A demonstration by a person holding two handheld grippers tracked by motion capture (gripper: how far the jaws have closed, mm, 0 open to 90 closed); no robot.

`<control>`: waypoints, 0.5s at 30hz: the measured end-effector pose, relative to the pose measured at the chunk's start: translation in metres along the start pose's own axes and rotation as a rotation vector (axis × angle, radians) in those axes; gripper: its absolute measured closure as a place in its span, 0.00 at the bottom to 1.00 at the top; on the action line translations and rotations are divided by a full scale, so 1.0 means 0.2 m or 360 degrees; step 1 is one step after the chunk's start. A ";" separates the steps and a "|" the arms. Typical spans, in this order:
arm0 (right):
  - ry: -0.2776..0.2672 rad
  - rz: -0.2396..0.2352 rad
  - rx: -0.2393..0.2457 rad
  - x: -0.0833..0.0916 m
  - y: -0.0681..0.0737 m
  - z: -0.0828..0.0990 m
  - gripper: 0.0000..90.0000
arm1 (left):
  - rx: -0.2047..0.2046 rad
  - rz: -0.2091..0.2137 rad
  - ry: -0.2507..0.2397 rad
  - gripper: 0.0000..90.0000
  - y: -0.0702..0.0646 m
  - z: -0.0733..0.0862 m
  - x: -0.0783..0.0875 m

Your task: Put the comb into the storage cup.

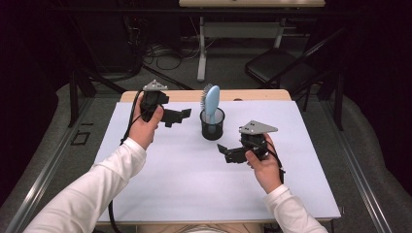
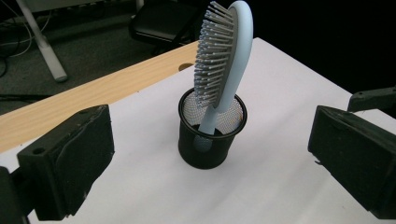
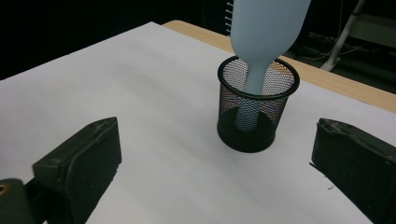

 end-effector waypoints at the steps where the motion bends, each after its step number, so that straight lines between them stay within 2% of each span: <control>1: -0.0001 -0.0001 0.0001 0.00 0.00 0.00 0.01 | 0.0003 -0.0002 0.0002 0.00 0.00 0.01 0.01; 6: -0.0002 0.0006 0.0003 0.02 0.00 0.00 0.01 | 0.0008 -0.0008 -0.0006 0.00 0.02 0.06 0.05; 10: -0.0004 0.0019 0.0000 0.04 -0.01 0.00 0.01 | 0.0055 -0.0042 -0.0010 0.00 0.03 0.11 0.08; 15: 0.0000 0.0035 -0.0005 0.06 -0.02 0.01 0.01 | 0.0069 -0.0059 -0.0015 0.00 0.06 0.16 0.11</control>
Point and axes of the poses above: each handheld gripper's, and its own axes: x roughly backward along the jaws, z roughly out of its underside, y roughly to its left, the point moved 6 cm from there along -x, roughly forward along the jaws, and after that the axes turned 11 degrees about y, right-handed, at the moved point
